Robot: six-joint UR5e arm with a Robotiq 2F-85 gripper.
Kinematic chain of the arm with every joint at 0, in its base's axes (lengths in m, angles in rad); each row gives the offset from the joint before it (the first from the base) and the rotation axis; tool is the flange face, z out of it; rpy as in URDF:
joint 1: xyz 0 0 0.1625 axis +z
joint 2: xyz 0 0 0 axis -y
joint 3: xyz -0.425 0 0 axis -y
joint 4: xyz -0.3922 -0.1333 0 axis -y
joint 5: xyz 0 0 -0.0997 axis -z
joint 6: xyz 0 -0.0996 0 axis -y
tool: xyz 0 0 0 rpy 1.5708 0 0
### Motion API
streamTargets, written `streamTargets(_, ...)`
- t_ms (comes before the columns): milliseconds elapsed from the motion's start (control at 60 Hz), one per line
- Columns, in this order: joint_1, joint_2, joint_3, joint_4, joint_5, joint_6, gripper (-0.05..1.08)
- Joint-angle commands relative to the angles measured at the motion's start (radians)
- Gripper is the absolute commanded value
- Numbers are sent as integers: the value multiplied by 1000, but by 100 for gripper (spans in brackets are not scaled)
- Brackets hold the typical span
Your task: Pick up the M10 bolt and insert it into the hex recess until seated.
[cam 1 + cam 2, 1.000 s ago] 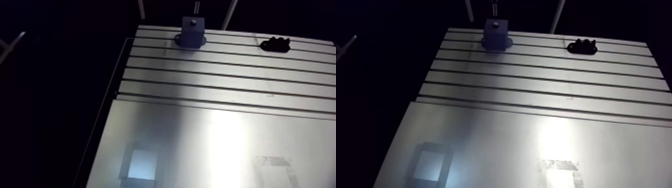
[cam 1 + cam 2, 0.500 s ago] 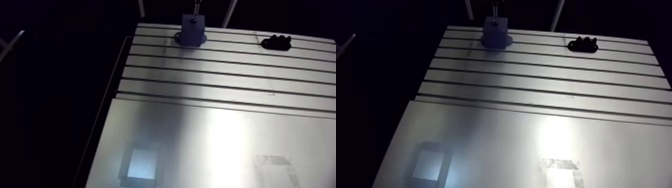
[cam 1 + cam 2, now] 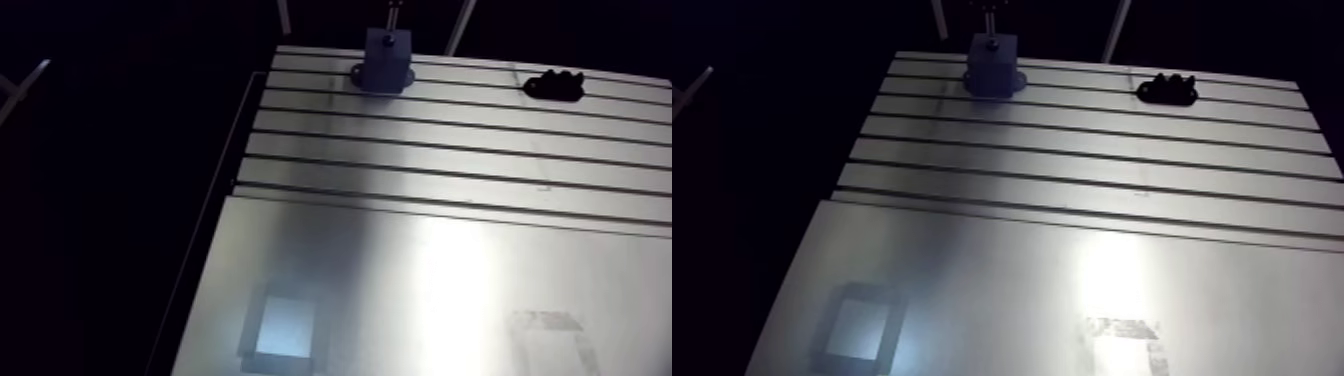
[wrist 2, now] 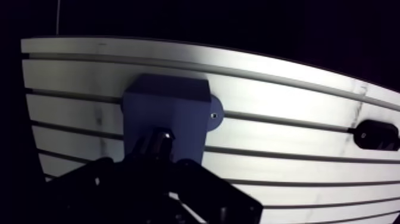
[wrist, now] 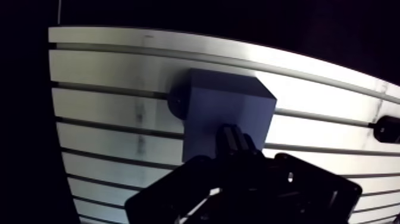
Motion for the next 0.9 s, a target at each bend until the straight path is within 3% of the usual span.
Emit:
streamTargets(17,1,-1,9,-2,-2,0,108)
streamTargets(900,1,-1,18,-3,-6,-5,108)
